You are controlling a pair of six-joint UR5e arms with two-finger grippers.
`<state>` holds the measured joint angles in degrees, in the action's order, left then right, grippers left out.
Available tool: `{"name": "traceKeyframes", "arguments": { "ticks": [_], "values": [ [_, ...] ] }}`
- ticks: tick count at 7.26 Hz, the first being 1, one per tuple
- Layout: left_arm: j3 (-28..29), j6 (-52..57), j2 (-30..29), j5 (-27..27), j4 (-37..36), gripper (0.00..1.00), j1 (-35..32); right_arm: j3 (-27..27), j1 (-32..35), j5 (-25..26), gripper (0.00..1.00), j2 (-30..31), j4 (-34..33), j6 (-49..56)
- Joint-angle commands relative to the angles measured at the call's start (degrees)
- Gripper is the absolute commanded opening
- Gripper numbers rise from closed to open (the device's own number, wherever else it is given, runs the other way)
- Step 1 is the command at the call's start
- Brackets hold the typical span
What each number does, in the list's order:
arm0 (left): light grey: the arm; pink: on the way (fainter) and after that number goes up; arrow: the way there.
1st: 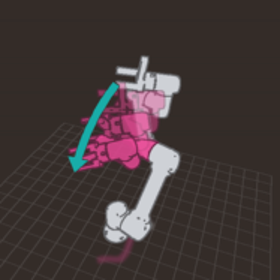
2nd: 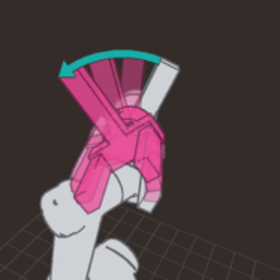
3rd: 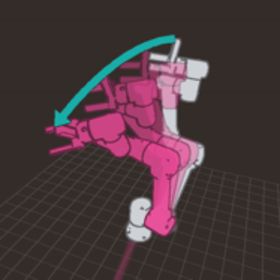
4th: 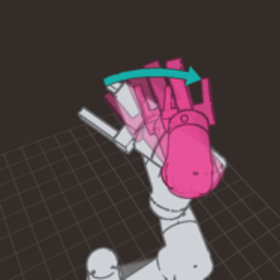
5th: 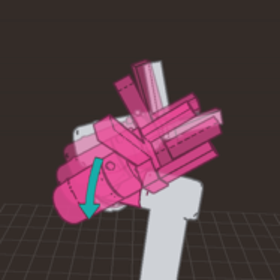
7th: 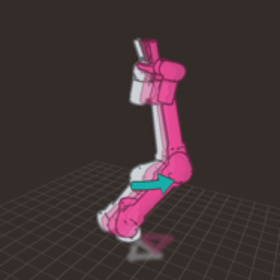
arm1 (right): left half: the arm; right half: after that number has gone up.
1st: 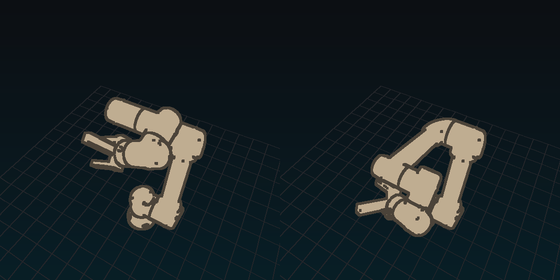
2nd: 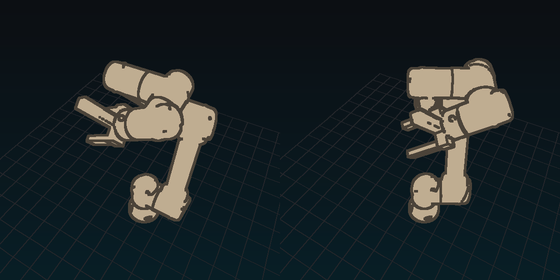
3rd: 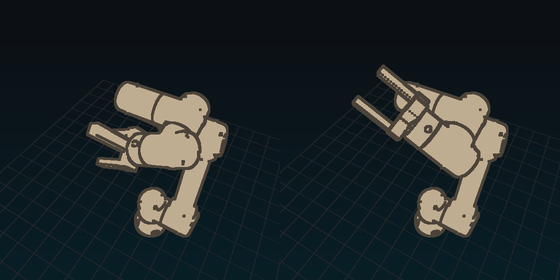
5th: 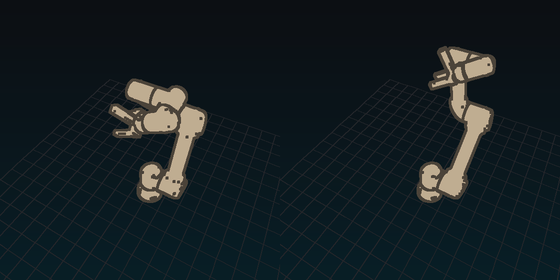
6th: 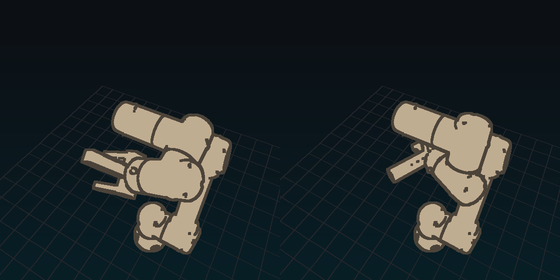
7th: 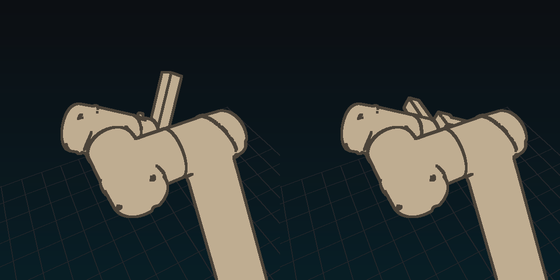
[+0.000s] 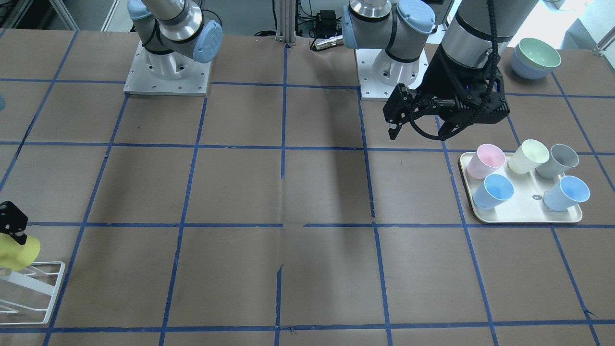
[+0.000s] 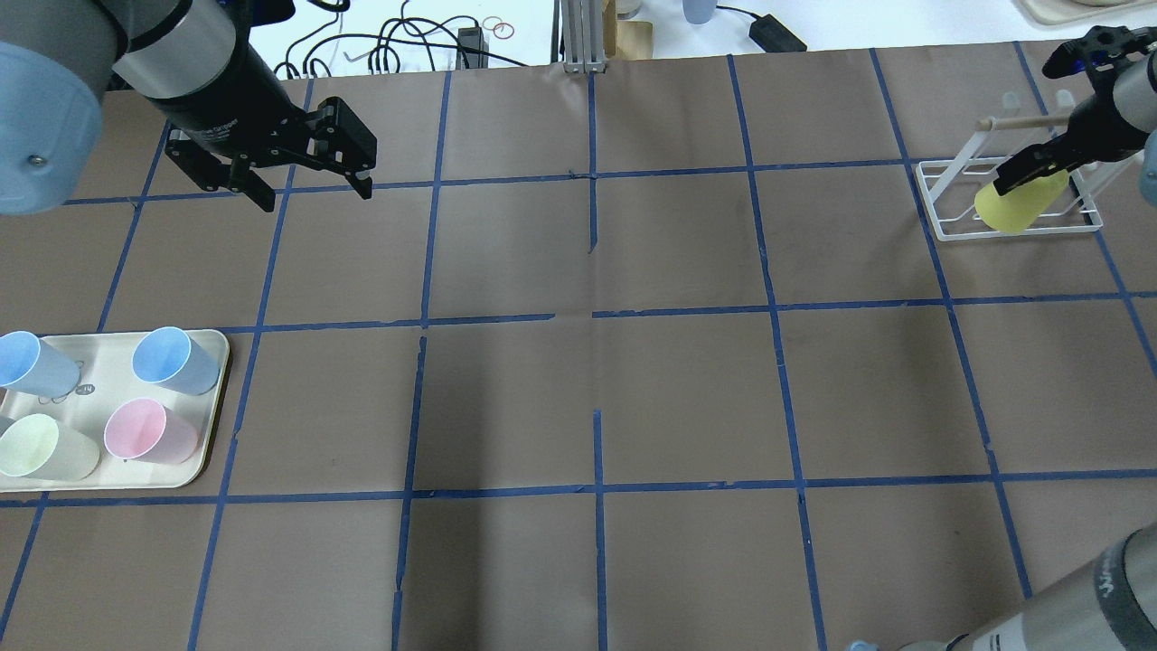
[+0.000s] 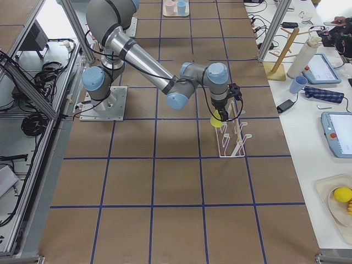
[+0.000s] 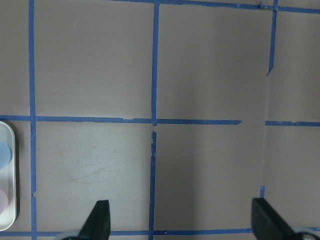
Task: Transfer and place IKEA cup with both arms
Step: 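Close the right gripper on the yellow cup's rim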
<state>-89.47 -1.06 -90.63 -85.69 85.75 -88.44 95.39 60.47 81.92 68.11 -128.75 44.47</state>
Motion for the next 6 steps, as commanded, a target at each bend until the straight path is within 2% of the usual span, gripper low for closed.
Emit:
{"name": "traceKeyframes", "arguments": {
  "ticks": [1,2,3,4,6],
  "values": [
    [0.00,0.00,0.10,0.00,0.03,1.00,0.03,-0.12,0.00,-0.01,0.46,0.01,-0.01,0.00],
    [0.00,0.00,0.19,0.00,0.03,1.00,0.11,-0.03,0.00,0.08,0.30,0.01,0.08,0.00],
    [0.00,0.00,0.19,0.00,0.03,1.00,0.11,-0.03,0.00,0.17,0.08,0.09,0.34,-0.09],
    [0.00,0.00,0.19,0.00,0.03,1.00,0.11,-0.12,0.00,0.17,0.02,0.44,0.43,-0.09],
    [0.00,0.00,0.19,0.00,0.03,1.00,0.11,-1.43,0.00,2.70,0.00,1.49,0.86,0.00]
  ]
}}
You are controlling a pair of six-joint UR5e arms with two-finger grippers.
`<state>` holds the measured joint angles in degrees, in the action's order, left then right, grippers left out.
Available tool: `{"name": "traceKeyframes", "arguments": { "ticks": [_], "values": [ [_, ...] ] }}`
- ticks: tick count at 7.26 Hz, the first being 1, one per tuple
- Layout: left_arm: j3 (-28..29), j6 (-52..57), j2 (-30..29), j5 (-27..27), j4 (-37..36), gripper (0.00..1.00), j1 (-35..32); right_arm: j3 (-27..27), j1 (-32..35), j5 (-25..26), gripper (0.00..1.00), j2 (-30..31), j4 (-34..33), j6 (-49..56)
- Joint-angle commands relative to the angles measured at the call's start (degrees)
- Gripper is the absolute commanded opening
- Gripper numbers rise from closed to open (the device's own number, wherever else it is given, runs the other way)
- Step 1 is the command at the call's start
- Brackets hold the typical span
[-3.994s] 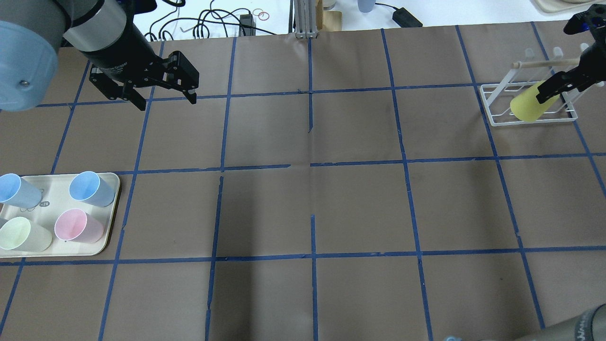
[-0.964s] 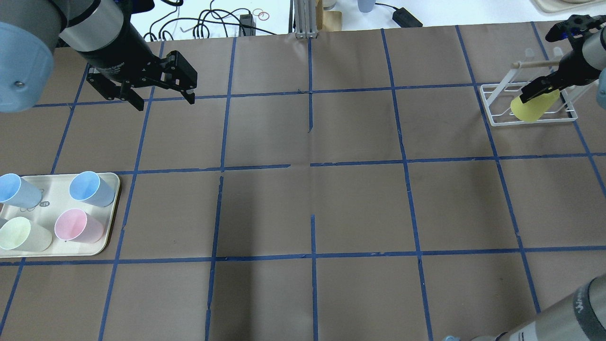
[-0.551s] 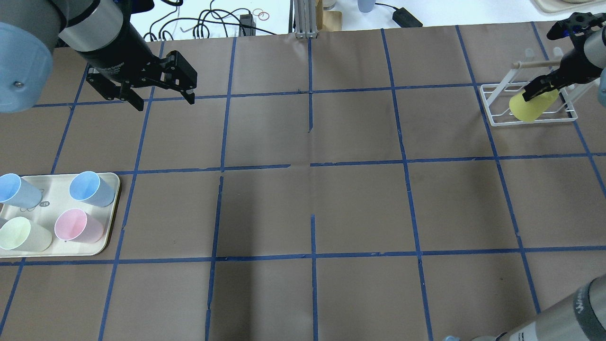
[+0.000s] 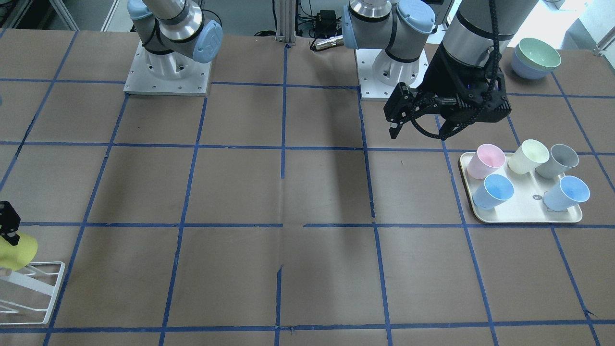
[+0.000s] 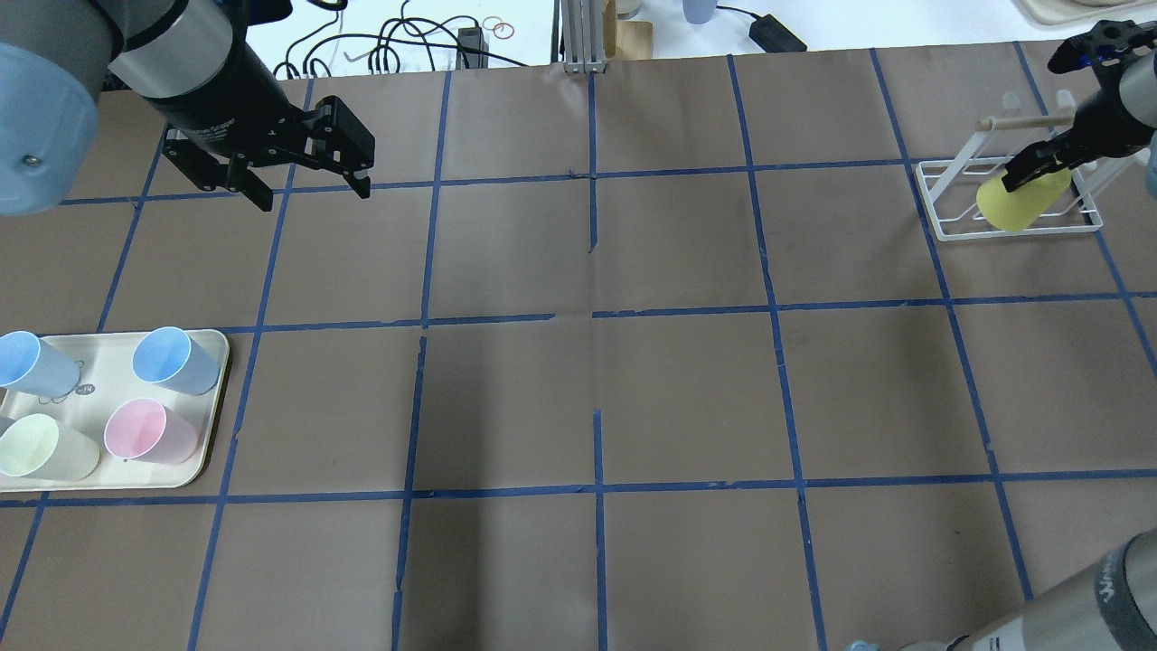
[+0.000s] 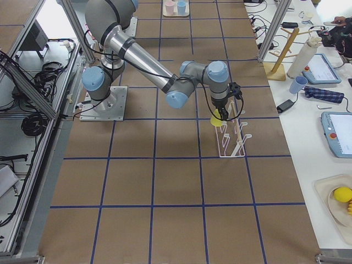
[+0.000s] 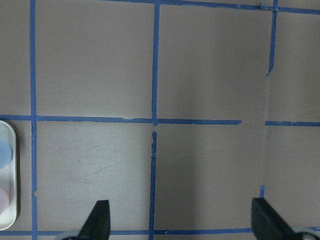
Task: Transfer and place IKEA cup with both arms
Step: 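Close the right gripper on the yellow cup's rim, then lift the yellow cup off the rack with the right gripper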
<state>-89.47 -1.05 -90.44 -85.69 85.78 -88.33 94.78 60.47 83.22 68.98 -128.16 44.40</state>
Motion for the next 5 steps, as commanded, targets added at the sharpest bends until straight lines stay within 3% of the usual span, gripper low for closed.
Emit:
{"name": "traceKeyframes", "arguments": {
  "ticks": [1,5],
  "values": [
    [0.00,0.00,0.00,0.00,0.00,1.00,0.00,-1.43,0.00,1.68,0.00,1.32,0.37,0.16],
    [0.00,0.00,-0.09,0.52,0.00,1.00,0.27,-1.44,0.09,3.88,0.01,6.85,4.75,0.42]
  ]
}}
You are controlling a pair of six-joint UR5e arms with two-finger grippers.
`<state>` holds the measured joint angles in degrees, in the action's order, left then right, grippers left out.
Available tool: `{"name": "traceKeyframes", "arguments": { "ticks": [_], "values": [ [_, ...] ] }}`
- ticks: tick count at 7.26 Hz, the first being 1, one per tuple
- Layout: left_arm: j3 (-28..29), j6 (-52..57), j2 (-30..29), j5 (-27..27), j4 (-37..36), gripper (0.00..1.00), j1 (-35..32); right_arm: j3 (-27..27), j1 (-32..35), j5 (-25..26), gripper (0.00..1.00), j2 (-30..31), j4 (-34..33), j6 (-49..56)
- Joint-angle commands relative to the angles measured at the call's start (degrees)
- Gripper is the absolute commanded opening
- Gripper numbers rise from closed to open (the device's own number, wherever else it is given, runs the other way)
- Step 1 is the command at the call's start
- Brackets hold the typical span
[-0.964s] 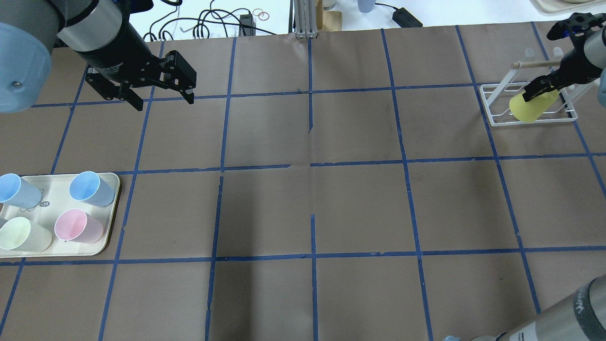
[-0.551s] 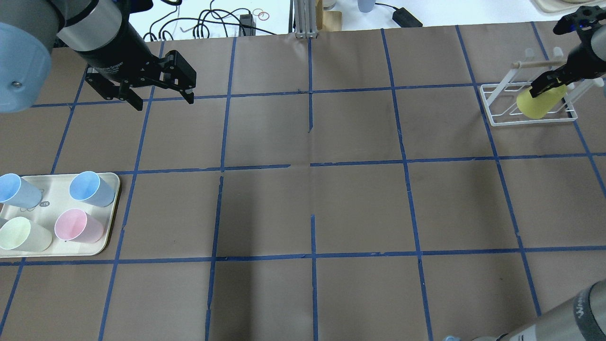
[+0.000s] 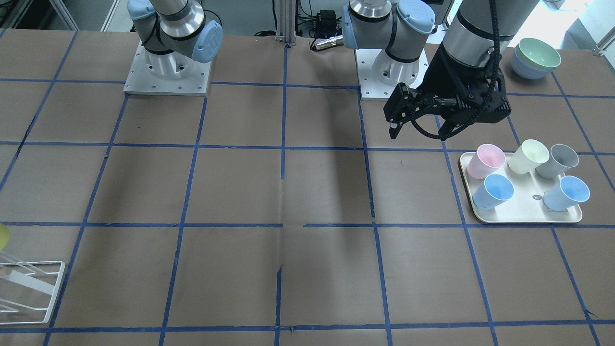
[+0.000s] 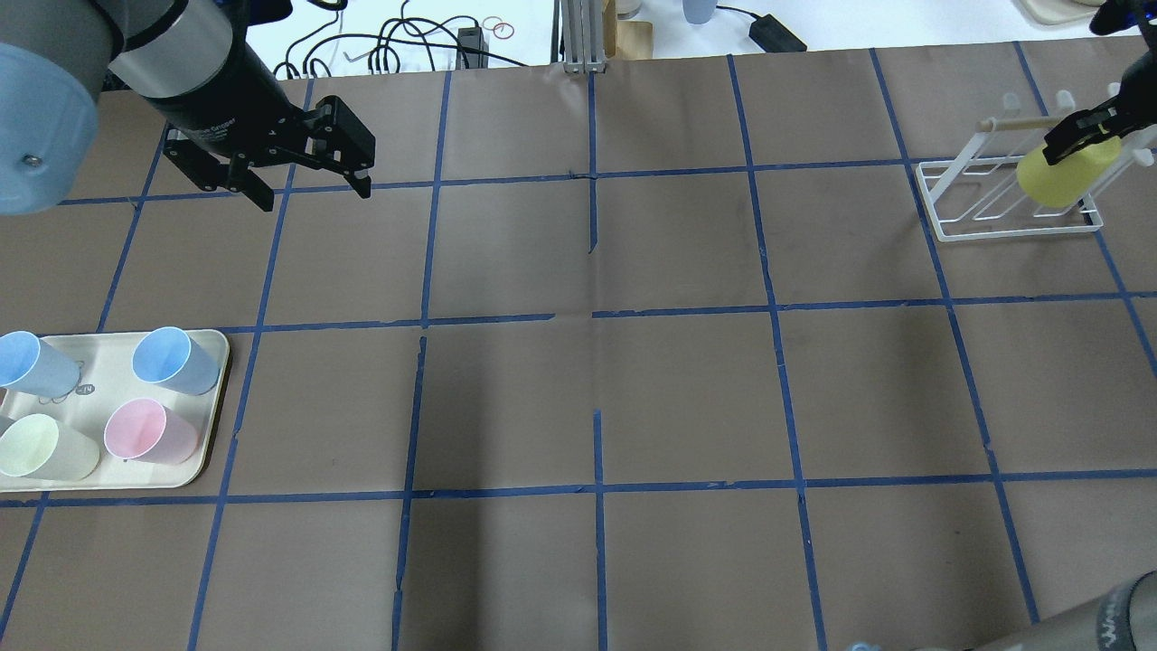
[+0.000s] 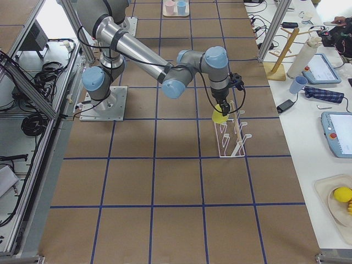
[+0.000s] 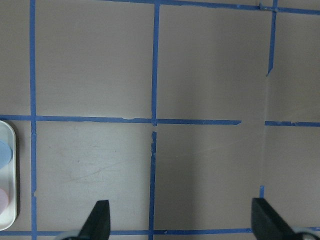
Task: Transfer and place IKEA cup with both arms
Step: 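Lift the yellow cup off the rack with the right gripper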
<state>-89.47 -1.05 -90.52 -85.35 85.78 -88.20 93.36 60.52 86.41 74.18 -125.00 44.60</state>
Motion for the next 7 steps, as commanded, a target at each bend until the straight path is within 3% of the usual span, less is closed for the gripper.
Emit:
{"name": "traceKeyframes", "arguments": {
  "ticks": [1,4,6,7],
  "values": [
    [0.00,0.00,0.07,0.19,0.00,1.00,0.31,-0.11,0.04,0.69,0.02,3.06,2.48,0.49],
    [0.00,0.00,0.51,3.08,1.31,1.00,3.11,-0.64,0.82,-0.89,0.01,9.90,12.29,0.49],
    [-0.09,0.09,0.60,9.03,3.68,1.00,7.84,-0.64,8.08,-5.61,0.00,11.77,19.32,-0.73],
    [-0.17,3.83,0.60,11.41,4.82,1.00,10.30,-0.64,12.39,-9.47,0.00,11.69,19.79,-4.48]
  ]
}}
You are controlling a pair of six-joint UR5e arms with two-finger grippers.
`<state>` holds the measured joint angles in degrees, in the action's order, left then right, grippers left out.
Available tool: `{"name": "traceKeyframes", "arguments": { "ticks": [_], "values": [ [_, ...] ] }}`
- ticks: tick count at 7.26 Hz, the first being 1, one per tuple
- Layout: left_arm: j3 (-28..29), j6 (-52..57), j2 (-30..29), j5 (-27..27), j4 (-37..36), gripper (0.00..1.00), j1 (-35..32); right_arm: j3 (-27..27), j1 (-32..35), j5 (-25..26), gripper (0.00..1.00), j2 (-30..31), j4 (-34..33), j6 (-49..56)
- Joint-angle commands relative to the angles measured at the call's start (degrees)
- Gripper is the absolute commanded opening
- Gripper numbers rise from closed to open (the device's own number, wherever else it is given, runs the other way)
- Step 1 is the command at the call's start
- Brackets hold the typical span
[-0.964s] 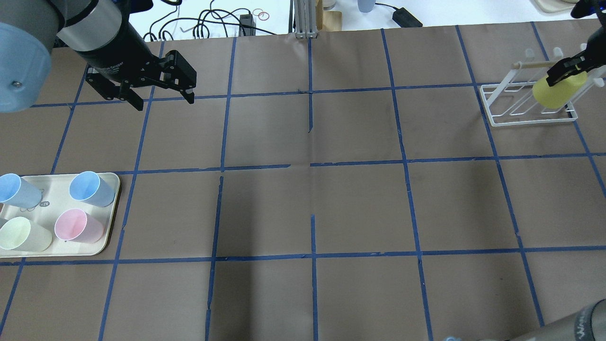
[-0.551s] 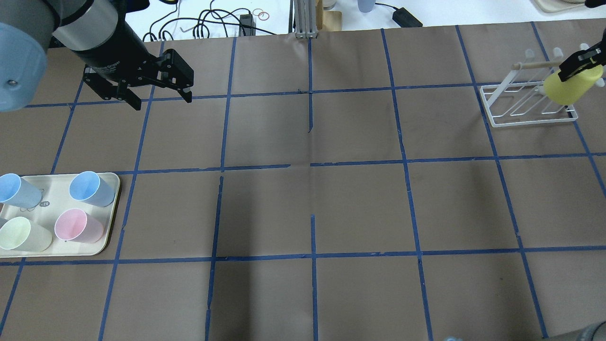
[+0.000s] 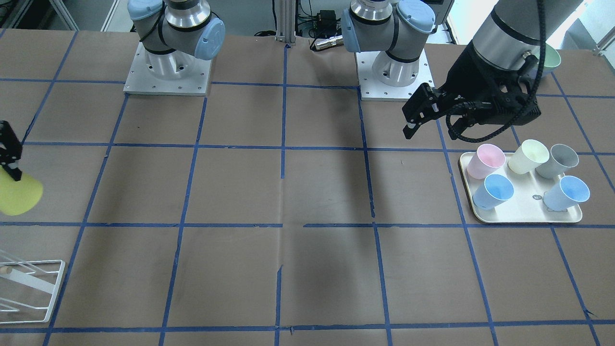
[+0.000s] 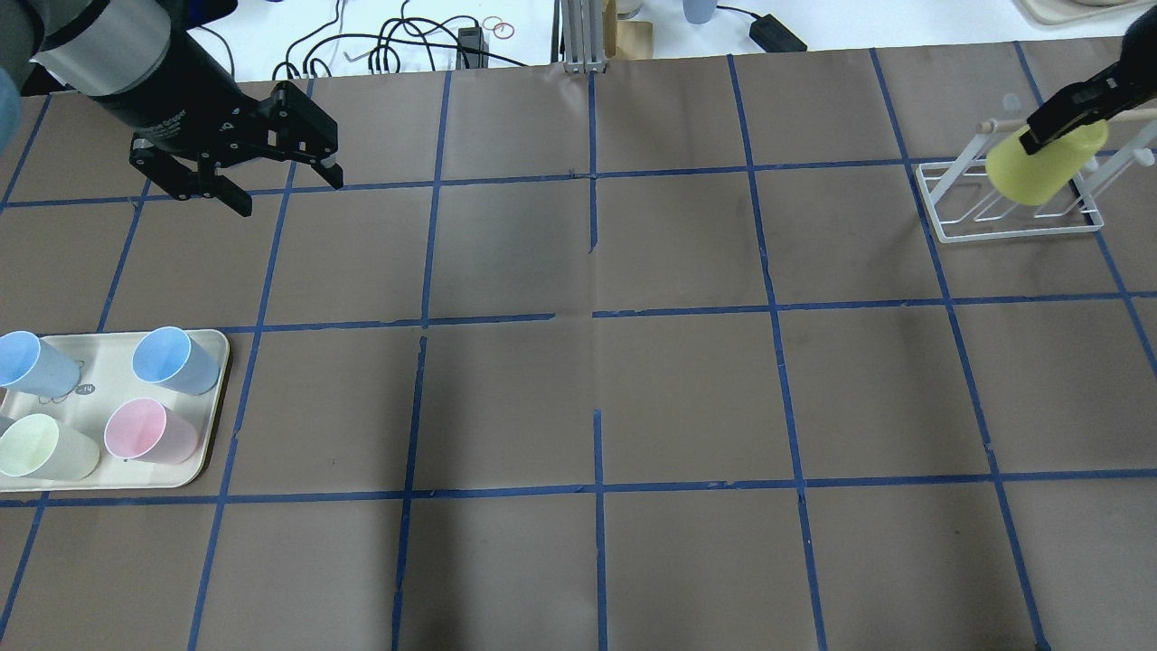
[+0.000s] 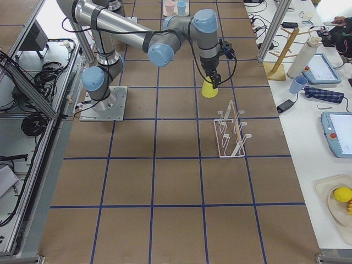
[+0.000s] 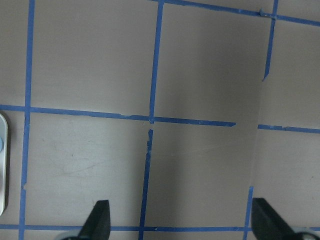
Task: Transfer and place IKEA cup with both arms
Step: 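Lift the yellow cup off the rack with the right gripper, then carry the yellow cup toward the left gripper while the left arm approaches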
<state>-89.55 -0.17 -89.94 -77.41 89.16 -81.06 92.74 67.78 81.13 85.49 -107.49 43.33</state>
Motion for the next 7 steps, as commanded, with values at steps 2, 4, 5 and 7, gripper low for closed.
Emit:
{"name": "traceKeyframes", "arguments": {
  "ticks": [2,4,5,7],
  "values": [
    [-0.54,11.82,-0.06,8.20,5.30,1.00,9.30,0.51,13.82,-10.96,0.00,0.20,2.98,-18.11],
    [-3.95,17.46,0.55,14.27,6.20,1.00,13.54,0.52,19.39,-22.17,0.00,1.25,3.95,-31.50],
    [-6.06,19.74,1.08,18.91,6.20,1.00,13.82,0.52,19.40,-31.90,0.00,2.21,6.31,-35.46],
    [-12.81,21.94,2.13,31.28,5.33,1.00,13.73,0.87,19.40,-49.92,0.00,2.40,6.77,-43.83]
  ]
}}
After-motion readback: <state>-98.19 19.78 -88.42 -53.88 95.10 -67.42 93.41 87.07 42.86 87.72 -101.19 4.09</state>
